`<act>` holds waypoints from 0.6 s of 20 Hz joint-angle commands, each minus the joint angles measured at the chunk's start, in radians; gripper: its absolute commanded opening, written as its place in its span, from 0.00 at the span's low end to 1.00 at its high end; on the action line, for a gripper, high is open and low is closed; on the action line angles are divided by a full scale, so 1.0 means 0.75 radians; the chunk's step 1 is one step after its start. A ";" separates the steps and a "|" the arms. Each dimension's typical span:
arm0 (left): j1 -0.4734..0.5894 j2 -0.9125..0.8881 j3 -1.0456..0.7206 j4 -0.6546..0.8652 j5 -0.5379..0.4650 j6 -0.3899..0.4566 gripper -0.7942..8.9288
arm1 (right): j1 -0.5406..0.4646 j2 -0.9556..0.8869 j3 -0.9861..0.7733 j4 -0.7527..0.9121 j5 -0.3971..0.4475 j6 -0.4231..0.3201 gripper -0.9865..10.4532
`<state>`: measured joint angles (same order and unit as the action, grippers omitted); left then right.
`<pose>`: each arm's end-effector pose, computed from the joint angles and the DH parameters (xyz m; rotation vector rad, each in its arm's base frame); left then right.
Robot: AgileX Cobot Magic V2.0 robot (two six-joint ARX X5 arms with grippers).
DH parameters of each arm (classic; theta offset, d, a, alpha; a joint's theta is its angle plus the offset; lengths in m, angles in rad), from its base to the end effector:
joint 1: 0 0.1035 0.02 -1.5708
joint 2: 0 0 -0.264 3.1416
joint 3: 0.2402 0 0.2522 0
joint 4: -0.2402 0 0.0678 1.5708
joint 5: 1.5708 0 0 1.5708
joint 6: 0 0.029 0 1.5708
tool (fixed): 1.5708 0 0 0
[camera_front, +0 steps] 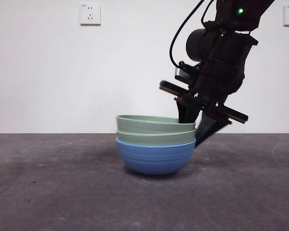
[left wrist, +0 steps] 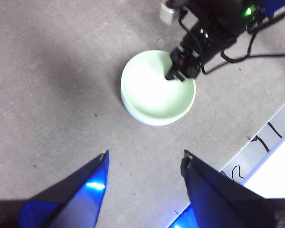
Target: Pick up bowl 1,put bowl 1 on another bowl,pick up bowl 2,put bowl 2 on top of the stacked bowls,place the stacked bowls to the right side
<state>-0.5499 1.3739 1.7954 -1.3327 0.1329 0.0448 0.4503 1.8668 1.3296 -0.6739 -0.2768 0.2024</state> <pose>0.1911 -0.1216 0.4411 0.2322 0.8943 -0.6549 0.3313 0.1690 0.1926 0.0620 1.2880 0.5067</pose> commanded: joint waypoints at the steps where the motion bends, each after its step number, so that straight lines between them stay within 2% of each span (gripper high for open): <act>1: 0.002 0.002 0.000 0.001 -0.004 0.016 0.35 | 0.003 0.013 -0.014 -0.014 0.018 -0.001 0.07; 6: 0.002 0.002 0.000 0.006 -0.004 0.016 0.35 | 0.003 -0.009 -0.014 -0.023 0.017 -0.002 0.07; 12: 0.002 0.002 0.000 0.031 -0.003 0.017 0.35 | -0.025 -0.186 -0.013 -0.010 0.022 -0.003 0.07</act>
<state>-0.5499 1.3739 1.7950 -1.3144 0.1329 0.0448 0.4328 1.7275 1.3216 -0.6884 -0.2584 0.2020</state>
